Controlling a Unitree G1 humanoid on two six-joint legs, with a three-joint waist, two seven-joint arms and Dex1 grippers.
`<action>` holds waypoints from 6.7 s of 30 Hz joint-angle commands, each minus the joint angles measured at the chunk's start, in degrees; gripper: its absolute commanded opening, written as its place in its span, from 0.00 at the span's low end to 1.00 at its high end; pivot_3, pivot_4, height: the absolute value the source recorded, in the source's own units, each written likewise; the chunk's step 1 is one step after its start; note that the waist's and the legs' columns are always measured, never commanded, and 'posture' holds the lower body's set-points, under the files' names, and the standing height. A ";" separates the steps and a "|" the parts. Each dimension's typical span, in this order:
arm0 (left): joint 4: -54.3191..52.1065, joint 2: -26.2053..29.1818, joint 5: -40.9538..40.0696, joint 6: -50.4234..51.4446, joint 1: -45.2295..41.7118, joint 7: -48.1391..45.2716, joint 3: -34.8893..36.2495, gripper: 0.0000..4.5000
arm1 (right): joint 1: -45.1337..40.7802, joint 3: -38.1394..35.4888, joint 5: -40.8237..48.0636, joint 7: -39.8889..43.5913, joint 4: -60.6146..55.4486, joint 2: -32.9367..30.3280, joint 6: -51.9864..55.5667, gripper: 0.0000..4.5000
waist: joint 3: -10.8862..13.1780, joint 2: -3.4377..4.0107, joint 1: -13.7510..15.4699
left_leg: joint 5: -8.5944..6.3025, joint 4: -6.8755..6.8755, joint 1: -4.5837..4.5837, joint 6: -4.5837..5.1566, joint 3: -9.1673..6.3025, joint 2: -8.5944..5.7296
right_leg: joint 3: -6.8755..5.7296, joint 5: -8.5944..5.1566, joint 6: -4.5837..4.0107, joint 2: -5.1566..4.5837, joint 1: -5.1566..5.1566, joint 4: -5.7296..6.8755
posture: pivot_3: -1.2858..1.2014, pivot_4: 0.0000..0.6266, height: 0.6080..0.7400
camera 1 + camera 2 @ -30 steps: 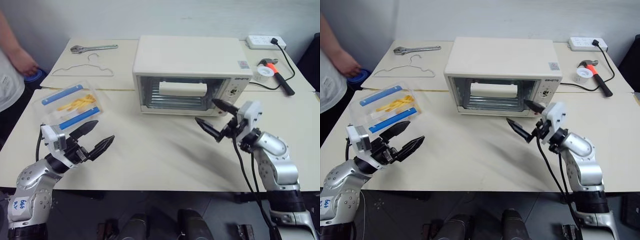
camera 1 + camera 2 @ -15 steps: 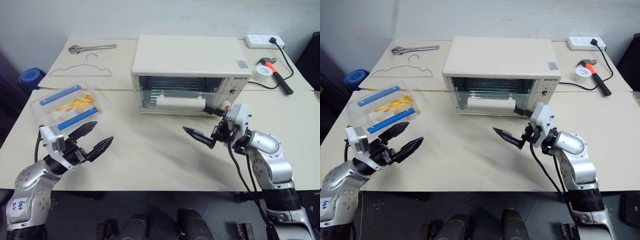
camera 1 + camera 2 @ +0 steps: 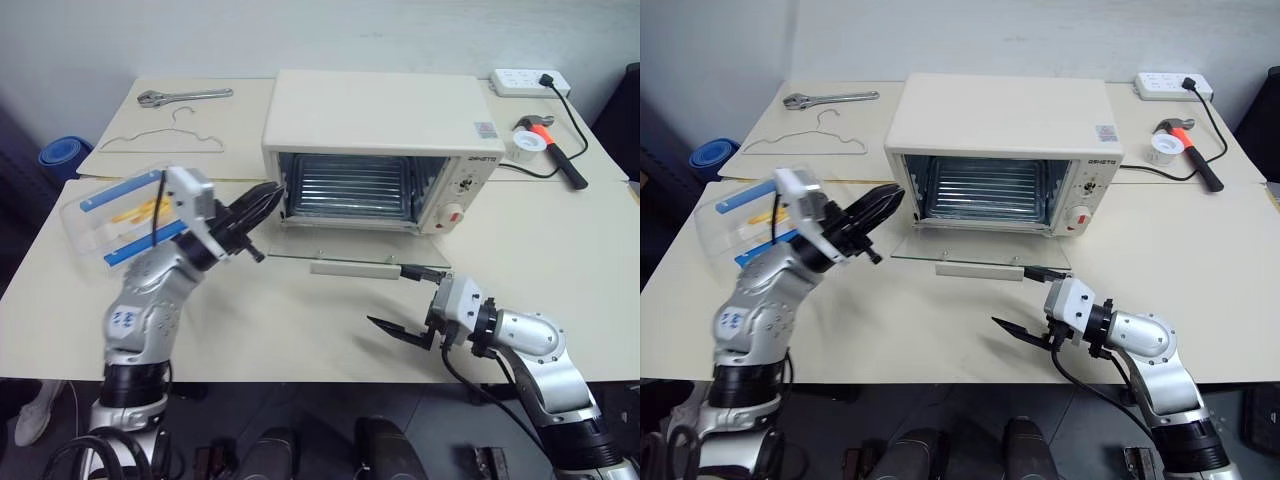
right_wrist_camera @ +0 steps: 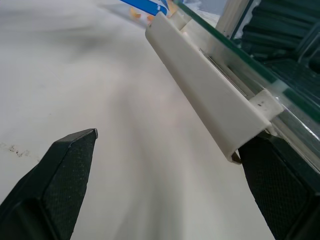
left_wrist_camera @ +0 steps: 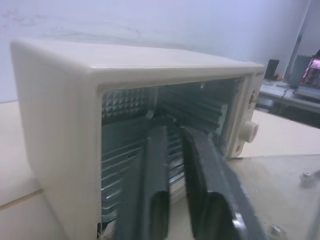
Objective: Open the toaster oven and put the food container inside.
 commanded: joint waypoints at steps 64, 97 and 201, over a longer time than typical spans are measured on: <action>44.45 34.40 -5.26 36.43 -10.36 26.21 24.45 0.62 | -6.07 -4.83 12.51 7.11 6.46 8.74 -11.05 1.00 | -0.04 -0.17 -1.33 | 0.03 -0.06 -0.01 -0.13 -0.41 -0.09 | -0.07 -0.03 -0.10 -0.03 -0.23 0.62 | 0.52 0.24 1.00; -20.83 1.44 -11.68 73.79 -9.50 31.65 18.80 0.05 | 13.69 -16.12 15.41 -0.68 -11.22 -3.11 0.71 1.00 | 0.01 -0.26 1.01 | 0.02 0.18 -0.06 -0.11 -0.36 -0.12 | 0.27 -0.02 -0.08 -0.03 -0.08 0.41 | 0.52 0.24 1.00; 38.56 -13.46 10.14 -12.19 -21.47 -1.57 2.37 0.01 | -51.57 -4.95 -7.33 -21.88 60.82 11.31 -5.41 0.00 | 0.04 -0.25 -2.76 | 0.17 0.14 -0.34 -0.15 0.15 -0.13 | -0.09 0.02 -0.03 -0.27 -0.88 1.07 | 0.52 0.24 1.00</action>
